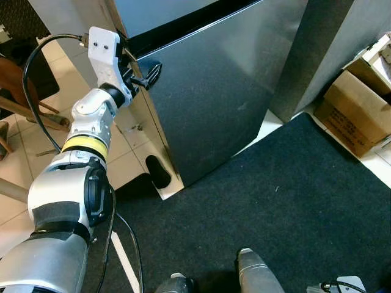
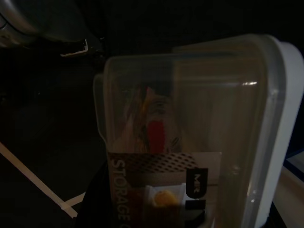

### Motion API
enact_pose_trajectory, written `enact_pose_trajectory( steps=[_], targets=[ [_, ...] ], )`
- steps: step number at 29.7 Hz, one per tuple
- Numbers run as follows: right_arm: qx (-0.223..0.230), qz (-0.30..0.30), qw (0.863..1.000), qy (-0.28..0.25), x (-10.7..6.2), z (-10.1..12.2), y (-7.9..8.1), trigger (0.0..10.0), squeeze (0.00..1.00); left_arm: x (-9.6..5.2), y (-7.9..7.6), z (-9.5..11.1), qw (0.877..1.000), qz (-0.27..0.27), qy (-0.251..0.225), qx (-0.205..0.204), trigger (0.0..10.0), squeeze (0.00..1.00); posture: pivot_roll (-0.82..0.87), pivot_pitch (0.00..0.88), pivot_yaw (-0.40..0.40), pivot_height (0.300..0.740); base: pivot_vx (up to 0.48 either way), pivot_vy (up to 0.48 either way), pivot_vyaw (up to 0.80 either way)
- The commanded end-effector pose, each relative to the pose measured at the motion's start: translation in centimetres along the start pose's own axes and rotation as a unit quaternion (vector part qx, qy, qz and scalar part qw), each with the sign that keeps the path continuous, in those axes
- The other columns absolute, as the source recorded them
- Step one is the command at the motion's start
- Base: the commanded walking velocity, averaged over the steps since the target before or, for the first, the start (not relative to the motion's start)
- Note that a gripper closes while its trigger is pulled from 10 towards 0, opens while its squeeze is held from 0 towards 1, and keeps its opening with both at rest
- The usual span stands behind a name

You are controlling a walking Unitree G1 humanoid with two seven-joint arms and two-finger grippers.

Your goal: Restocking fridge

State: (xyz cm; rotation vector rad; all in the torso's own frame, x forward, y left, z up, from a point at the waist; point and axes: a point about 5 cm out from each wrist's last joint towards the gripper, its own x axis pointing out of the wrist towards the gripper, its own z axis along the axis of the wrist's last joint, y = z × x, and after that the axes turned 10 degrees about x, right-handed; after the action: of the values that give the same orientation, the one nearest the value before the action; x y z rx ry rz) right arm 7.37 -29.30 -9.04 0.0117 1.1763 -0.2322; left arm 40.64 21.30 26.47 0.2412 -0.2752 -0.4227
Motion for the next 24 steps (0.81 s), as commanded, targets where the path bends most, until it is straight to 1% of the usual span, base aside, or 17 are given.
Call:
enact_pose_trajectory(
  steps=[1, 2, 3, 4, 5, 6, 7, 10, 11, 12, 13, 14, 17, 20, 21, 22, 24],
  targets=[
    [0.012, -0.008, 1.000, 0.011, -0.3, -1.1, -0.5, 10.0, 0.00, 0.5, -1.7, -0.6, 0.996, -0.070, -0.003, -0.048, 10.0, 0.00, -0.30, 0.279, 0.054, 0.740, 0.000, 0.000, 0.00],
    [0.012, -0.008, 1.000, 0.011, -0.3, -1.1, -0.5, 10.0, 0.00, 0.5, -1.9, -0.6, 0.995, -0.082, -0.006, -0.057, 10.0, 0.00, -0.30, 0.279, 0.054, 0.740, 0.000, 0.000, 0.00],
    [0.015, -0.009, 1.000, 0.010, -0.3, -1.2, -0.5, 10.0, 0.00, 0.5, -3.9, -1.1, 0.979, -0.186, -0.018, -0.087, 10.0, 0.00, -0.30, 0.278, 0.056, 0.740, 0.000, 0.000, 0.00],
    [0.016, -0.009, 1.000, 0.009, -0.3, -1.2, -0.5, 10.0, 0.00, 0.4, -4.7, -1.3, 0.969, -0.225, -0.023, -0.098, 10.0, 0.00, -0.30, 0.278, 0.056, 0.740, 0.000, 0.000, 0.00],
    [0.016, -0.009, 1.000, 0.009, -0.3, -1.2, -0.5, 10.0, 0.00, 0.4, -4.7, -1.3, 0.969, -0.225, -0.023, -0.098, 10.0, 0.00, -0.30, 0.278, 0.056, 0.740, 0.000, 0.000, 0.00],
    [0.017, -0.010, 1.000, 0.009, -0.3, -1.1, -0.5, 10.0, 0.00, 0.3, -5.6, -1.5, 0.957, -0.271, -0.024, -0.105, 10.0, 0.00, -0.30, 0.275, 0.059, 0.740, 0.000, 0.000, 0.00],
    [0.017, -0.010, 1.000, 0.009, -0.3, -1.1, -0.5, 10.0, 0.00, 0.3, -5.6, -1.5, 0.957, -0.271, -0.024, -0.105, 10.0, 0.00, -0.30, 0.275, 0.059, 0.740, 0.000, 0.000, 0.00],
    [0.021, -0.010, 1.000, 0.006, -0.2, -0.9, -0.3, 10.0, 0.00, -0.5, -8.2, -2.5, 0.902, -0.410, -0.019, -0.131, 10.0, 0.00, -0.30, 0.272, 0.064, 0.740, 0.000, 0.000, 0.00],
    [0.021, -0.010, 1.000, 0.006, -0.2, -0.9, -0.3, 10.0, 0.00, -0.5, -8.2, -2.5, 0.902, -0.410, -0.019, -0.131, 10.0, 0.00, -0.30, 0.272, 0.064, 0.740, 0.000, 0.000, 0.00],
    [0.022, -0.009, 1.000, 0.005, -0.2, -0.8, -0.2, 10.0, 0.00, -0.8, -8.7, -2.7, 0.888, -0.440, -0.016, -0.136, 10.0, 0.00, -0.29, 0.269, 0.071, 0.740, 0.000, 0.000, 0.00],
    [0.022, -0.009, 1.000, 0.005, -0.2, -0.8, -0.2, 10.0, 0.00, -0.8, -8.7, -2.7, 0.888, -0.440, -0.016, -0.136, 10.0, 0.00, -0.29, 0.269, 0.071, 0.740, 0.000, 0.000, 0.00],
    [0.023, -0.008, 1.000, 0.004, -0.1, -0.8, -0.1, 10.0, 0.00, -1.0, -9.1, -2.9, 0.874, -0.465, -0.013, -0.141, 10.0, 0.00, -0.29, 0.266, 0.072, 0.740, 0.000, 0.000, 0.00],
    [0.023, -0.008, 1.000, 0.003, -0.1, -0.7, 0.1, 10.0, 0.00, -1.2, -9.5, -3.1, 0.862, -0.484, -0.010, -0.147, 10.0, 0.00, -0.28, 0.261, 0.076, 0.740, 0.000, 0.000, 0.00],
    [0.027, -0.001, 1.000, 0.004, 0.1, -0.7, 0.9, 10.0, 0.00, -2.5, -12.9, -4.3, 0.811, -0.558, -0.002, -0.176, 10.0, 0.00, -0.27, 0.239, 0.085, 0.740, 0.000, 0.000, 0.00],
    [0.027, -0.001, 1.000, 0.004, 0.1, -0.7, 0.9, 10.0, 0.00, -2.5, -12.9, -4.3, 0.811, -0.558, -0.002, -0.176, 10.0, 0.00, -0.27, 0.239, 0.085, 0.740, 0.000, 0.000, 0.00],
    [0.029, 0.003, 1.000, 0.004, 0.2, -0.6, 1.3, 10.0, 0.00, -3.2, -14.1, -4.7, 0.793, -0.580, -0.002, -0.185, 10.0, 0.00, -0.26, 0.232, 0.091, 0.740, 0.000, 0.000, 0.00],
    [0.039, 0.018, 0.999, -0.004, 0.4, -0.2, 2.2, 10.0, 0.00, -4.3, -15.6, -5.5, 0.776, -0.595, -0.002, -0.210, 10.0, 0.00, -0.25, 0.216, 0.095, 0.740, 0.000, 0.000, 0.00]
  ],
)
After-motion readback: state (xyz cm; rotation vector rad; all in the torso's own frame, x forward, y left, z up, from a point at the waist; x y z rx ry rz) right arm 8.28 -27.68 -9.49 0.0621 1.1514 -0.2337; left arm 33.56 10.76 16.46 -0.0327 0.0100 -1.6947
